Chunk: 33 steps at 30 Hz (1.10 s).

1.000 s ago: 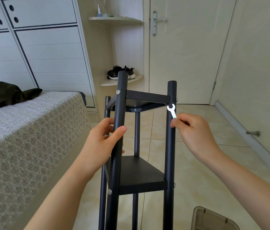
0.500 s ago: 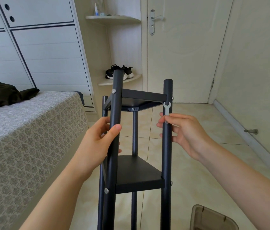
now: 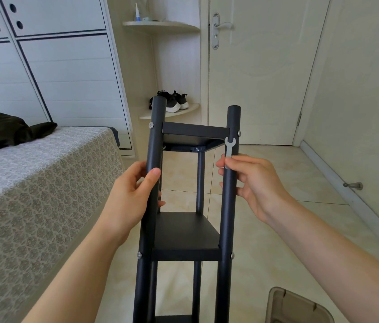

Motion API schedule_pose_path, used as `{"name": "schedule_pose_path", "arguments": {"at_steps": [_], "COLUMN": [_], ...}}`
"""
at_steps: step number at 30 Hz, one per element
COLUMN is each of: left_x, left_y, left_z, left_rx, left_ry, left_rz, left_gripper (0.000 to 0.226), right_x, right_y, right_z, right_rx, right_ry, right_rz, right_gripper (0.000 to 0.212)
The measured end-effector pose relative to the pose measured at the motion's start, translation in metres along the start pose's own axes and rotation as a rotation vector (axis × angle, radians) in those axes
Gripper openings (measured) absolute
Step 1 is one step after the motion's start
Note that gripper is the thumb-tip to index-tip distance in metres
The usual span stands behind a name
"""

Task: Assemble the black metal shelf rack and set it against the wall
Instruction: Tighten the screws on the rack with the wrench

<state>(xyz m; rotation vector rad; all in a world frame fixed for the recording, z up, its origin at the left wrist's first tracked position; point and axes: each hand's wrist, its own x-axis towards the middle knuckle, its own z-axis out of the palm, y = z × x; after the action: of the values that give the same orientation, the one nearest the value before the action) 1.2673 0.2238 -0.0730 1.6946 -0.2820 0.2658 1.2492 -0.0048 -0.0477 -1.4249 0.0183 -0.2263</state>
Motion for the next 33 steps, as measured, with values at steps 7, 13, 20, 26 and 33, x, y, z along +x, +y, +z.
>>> {"name": "schedule_pose_path", "arguments": {"at_steps": [7, 13, 20, 26, 33], "left_x": [0.004, 0.009, 0.014, 0.014, 0.015], "left_y": [-0.002, -0.007, -0.013, -0.013, -0.013], "left_z": [0.003, 0.007, 0.008, 0.010, 0.014], "left_rx": [-0.031, -0.028, -0.036, -0.039, 0.022], "left_ry": [0.045, 0.018, 0.000, -0.010, 0.012], "left_rz": [0.015, -0.031, -0.042, -0.039, -0.045], "left_gripper": [0.013, 0.013, 0.015, 0.016, 0.015], "right_x": [-0.003, -0.006, -0.010, -0.012, -0.016], "right_y": [-0.011, -0.013, -0.016, -0.017, -0.016], "right_z": [0.000, -0.004, -0.008, -0.009, -0.012], "right_rx": [-0.061, -0.165, -0.232, -0.272, -0.297], "right_ry": [-0.009, -0.021, -0.046, -0.043, -0.065], "right_rz": [-0.065, -0.118, -0.215, -0.268, -0.268], "right_gripper": [0.025, 0.023, 0.027, 0.030, 0.027]}}
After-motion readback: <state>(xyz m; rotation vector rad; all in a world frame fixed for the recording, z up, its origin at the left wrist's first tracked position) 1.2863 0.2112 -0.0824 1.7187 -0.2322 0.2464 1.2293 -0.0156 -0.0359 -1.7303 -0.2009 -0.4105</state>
